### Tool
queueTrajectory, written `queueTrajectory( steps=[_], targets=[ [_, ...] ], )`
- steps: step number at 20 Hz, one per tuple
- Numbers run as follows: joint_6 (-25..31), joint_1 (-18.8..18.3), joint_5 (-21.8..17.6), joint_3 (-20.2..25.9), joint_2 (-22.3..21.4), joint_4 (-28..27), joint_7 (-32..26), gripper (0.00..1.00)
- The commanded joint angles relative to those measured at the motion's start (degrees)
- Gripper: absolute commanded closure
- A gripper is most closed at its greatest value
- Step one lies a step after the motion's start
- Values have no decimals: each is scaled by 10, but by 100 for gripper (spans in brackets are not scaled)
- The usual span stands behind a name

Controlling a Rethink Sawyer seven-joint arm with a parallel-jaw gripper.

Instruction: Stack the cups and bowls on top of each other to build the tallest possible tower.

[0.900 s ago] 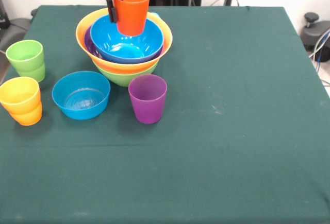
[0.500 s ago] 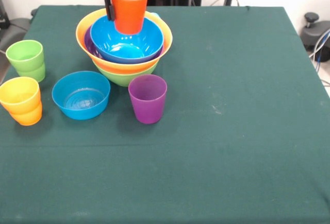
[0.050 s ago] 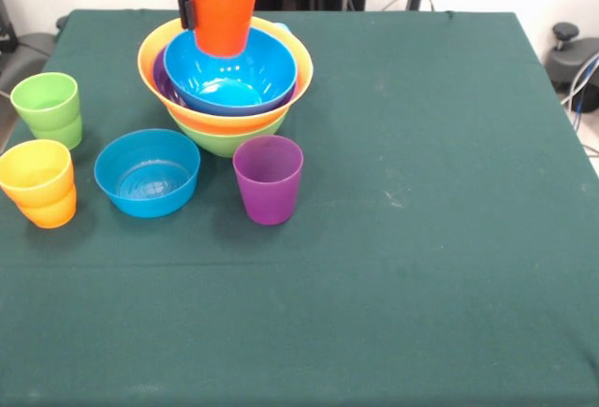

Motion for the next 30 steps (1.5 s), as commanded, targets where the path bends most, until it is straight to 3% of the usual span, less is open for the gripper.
queueTrajectory(
  steps=[1, 7, 8, 30],
  targets=[
    [21, -4, 1, -18, 10, -2, -74, 100],
    [27, -1, 0, -21, 12, -5, -72, 100],
    [28, -1, -1, -21, 13, -6, -71, 0],
    [-8, 3, -2, -11, 16, 11, -52, 0]
  ],
)
